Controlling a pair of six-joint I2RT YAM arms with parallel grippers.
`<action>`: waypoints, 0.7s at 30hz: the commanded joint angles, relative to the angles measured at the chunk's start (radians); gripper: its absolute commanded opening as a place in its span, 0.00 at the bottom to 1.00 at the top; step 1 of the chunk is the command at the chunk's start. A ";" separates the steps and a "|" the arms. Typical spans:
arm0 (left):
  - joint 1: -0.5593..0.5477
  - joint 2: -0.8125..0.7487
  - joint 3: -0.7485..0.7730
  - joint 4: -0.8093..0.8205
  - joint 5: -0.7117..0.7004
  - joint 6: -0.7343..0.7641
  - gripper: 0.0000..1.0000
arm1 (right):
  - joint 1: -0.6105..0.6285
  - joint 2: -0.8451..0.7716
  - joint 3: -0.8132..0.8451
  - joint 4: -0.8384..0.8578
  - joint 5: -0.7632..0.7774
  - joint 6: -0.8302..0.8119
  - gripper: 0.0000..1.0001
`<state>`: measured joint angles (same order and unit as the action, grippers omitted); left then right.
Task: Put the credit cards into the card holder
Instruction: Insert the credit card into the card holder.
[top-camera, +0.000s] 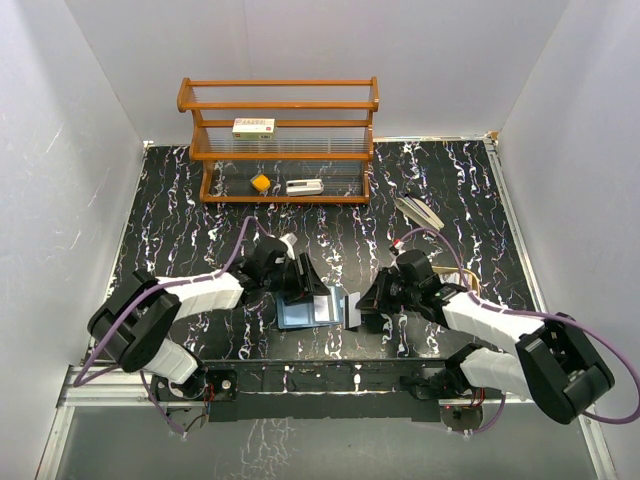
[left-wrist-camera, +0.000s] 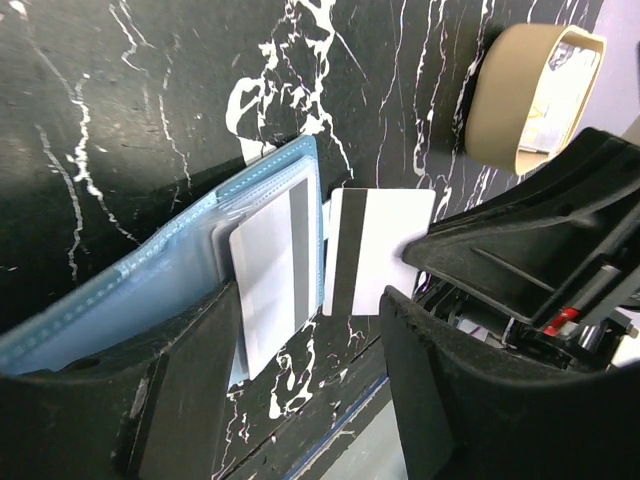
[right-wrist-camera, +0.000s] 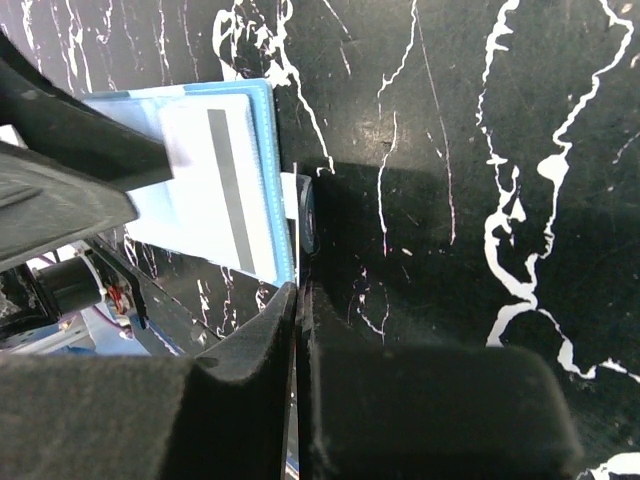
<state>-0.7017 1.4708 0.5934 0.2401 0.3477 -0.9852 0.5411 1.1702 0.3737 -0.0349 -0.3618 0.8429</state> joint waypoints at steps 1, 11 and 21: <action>-0.048 0.048 0.015 0.058 0.019 -0.035 0.55 | 0.002 -0.062 -0.016 0.002 0.008 0.025 0.00; -0.067 0.021 0.090 -0.137 -0.075 0.026 0.57 | 0.002 -0.182 0.037 -0.173 0.061 0.015 0.00; -0.042 -0.083 0.167 -0.422 -0.188 0.096 0.59 | 0.002 -0.261 0.177 -0.318 0.075 -0.003 0.00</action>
<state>-0.7586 1.4620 0.7120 -0.0051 0.2325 -0.9409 0.5415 0.9344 0.4763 -0.3344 -0.2859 0.8440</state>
